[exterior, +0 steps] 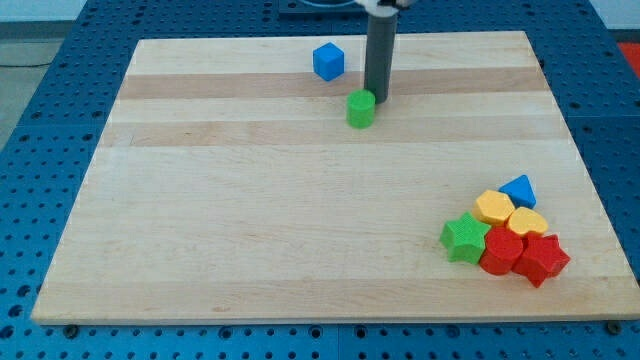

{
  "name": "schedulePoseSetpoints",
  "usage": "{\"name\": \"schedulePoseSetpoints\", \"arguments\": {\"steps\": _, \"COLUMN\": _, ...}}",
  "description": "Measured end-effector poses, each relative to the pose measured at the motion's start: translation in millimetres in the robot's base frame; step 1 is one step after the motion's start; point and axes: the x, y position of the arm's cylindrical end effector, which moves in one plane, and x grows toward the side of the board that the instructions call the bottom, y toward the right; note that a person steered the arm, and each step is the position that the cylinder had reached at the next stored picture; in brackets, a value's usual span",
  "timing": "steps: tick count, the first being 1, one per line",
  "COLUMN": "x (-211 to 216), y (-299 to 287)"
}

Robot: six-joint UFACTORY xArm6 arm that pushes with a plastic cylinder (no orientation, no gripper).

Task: Push the green circle into green star

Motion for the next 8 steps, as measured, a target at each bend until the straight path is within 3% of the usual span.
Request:
{"name": "schedulePoseSetpoints", "arguments": {"steps": 5, "x": 43, "y": -97}}
{"name": "schedulePoseSetpoints", "arguments": {"steps": 8, "x": 114, "y": -42}}
